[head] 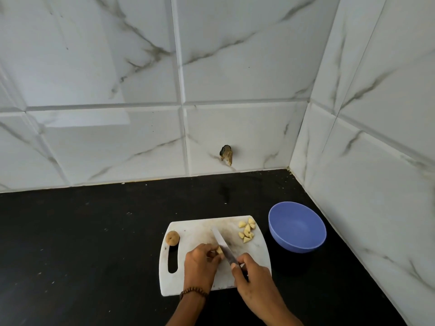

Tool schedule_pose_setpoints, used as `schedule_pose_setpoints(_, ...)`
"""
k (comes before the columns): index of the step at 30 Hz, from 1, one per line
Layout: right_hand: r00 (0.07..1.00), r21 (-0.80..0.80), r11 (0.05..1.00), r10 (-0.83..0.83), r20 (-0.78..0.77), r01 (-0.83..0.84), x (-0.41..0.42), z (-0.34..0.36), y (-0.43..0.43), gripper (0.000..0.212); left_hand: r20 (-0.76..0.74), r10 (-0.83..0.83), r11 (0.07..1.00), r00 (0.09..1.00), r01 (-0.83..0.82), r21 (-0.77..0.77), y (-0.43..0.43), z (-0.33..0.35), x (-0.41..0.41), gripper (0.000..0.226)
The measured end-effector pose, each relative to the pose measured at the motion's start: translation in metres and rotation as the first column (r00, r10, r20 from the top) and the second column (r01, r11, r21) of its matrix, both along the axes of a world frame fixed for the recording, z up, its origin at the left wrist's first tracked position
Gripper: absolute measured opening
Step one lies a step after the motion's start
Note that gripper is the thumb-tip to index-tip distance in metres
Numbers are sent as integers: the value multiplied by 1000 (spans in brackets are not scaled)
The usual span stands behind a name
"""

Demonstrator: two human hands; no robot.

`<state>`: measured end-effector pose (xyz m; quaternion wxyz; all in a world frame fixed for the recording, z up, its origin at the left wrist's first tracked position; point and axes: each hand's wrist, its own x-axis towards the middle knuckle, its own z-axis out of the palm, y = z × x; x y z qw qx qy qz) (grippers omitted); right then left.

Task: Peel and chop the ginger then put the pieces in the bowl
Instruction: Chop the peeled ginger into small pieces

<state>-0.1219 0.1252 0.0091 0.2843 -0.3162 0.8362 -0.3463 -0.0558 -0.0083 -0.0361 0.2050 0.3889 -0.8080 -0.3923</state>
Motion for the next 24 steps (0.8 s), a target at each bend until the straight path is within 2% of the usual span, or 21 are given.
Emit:
schedule_pose_setpoints(16,983,65,998,39,-178,-28,6,-14,-8,16,-81,-34,992,996,43,115,-6,2,7,23)
schedule_pose_setpoints(24,970,103,995,36,-240,-11,18,-22,-6,22,-96,-51,995,994,60,86,-6,-4,7,25)
